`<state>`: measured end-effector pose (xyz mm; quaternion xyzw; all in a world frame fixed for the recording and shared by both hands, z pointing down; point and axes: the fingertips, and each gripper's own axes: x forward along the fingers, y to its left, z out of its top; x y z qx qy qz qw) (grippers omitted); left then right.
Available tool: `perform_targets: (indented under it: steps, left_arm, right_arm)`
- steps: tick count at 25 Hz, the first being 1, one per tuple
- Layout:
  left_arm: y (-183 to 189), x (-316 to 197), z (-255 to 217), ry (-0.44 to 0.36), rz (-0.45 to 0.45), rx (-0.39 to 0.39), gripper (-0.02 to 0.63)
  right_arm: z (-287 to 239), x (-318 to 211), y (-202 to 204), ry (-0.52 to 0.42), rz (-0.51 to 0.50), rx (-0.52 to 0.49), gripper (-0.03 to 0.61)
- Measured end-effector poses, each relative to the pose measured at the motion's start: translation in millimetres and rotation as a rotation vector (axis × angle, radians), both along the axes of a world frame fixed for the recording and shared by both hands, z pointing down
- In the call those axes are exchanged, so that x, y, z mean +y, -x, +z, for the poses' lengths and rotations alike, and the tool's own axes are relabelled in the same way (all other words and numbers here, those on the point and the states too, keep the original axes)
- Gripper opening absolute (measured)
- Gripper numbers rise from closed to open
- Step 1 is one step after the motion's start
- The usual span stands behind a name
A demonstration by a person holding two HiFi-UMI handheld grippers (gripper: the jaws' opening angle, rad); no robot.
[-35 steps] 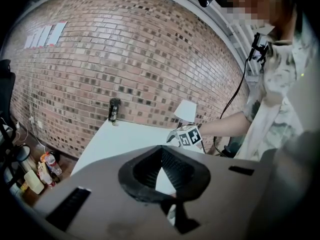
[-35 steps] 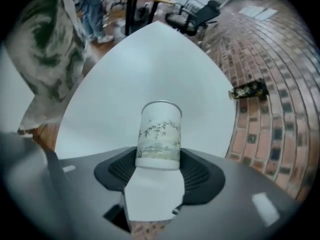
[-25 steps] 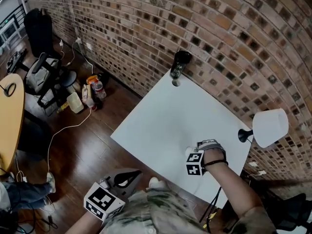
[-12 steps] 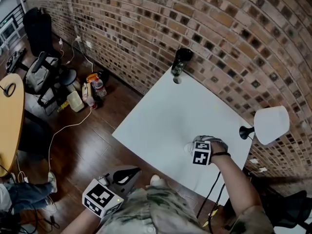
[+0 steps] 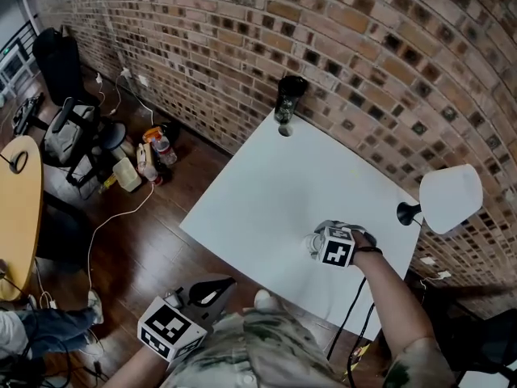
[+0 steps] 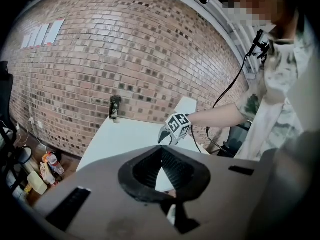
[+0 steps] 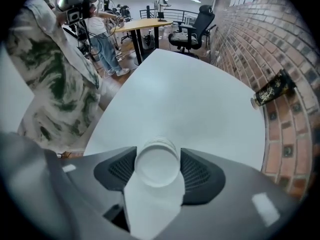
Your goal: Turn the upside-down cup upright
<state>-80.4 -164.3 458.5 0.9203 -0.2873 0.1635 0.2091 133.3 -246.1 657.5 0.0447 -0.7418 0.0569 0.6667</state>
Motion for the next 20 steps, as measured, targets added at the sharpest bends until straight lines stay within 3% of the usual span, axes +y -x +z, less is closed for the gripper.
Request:
perform_targets:
  steps: [9, 15, 20]
  left_arm:
    - [-29.6, 3.1, -4.8, 0.012, -0.057, -0.052, 0.008]
    - [-41.5, 17.7, -0.4, 0.035, -0.117, -0.108, 0.008]
    - [-53.3, 46.8, 0.7, 0.025, -0.052, -0.140, 0.008]
  right_arm:
    - [-32.0, -2.3, -7.5, -0.062, 0.087, -0.176, 0.308]
    - [-78.5, -17.2, -41.4, -0.229, 0.399, -0.371, 0.299]
    - [-106.3, 31.5, -55.6, -0.319, 0.625, -0.586, 0.285]
